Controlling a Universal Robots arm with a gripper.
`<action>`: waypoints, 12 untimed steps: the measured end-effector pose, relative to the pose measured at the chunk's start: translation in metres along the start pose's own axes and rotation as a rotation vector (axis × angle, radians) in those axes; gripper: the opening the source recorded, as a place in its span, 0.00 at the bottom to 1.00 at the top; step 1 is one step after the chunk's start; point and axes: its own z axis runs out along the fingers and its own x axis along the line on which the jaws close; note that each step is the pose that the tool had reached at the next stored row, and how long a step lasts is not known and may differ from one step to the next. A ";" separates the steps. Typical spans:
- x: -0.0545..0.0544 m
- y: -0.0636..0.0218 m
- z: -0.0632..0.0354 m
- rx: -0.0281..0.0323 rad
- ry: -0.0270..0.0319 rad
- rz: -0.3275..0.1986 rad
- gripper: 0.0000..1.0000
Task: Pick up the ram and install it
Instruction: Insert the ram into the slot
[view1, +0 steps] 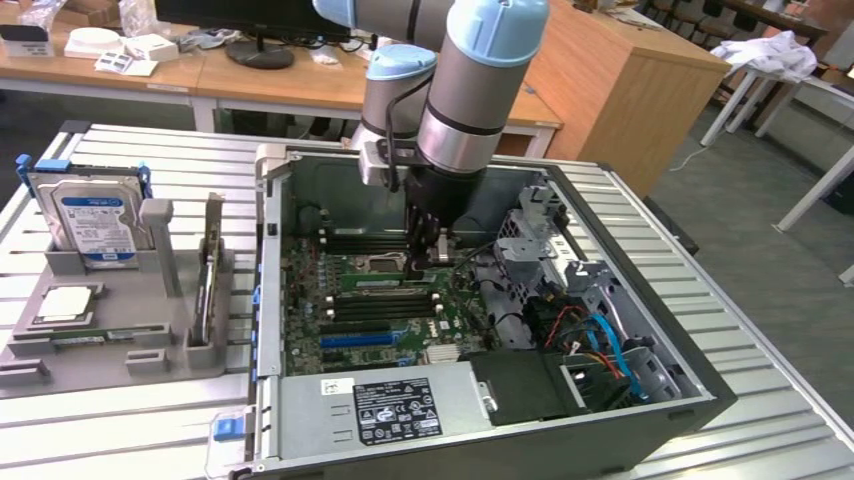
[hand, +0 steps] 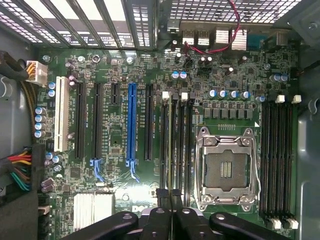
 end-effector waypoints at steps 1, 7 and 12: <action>0.000 0.0001 0.0000 0.0000 -0.0001 0.000 0.12; 0.002 0.0000 0.0000 0.0000 0.0000 0.000 0.12; 0.002 0.0000 0.0019 0.0001 0.0000 0.000 0.12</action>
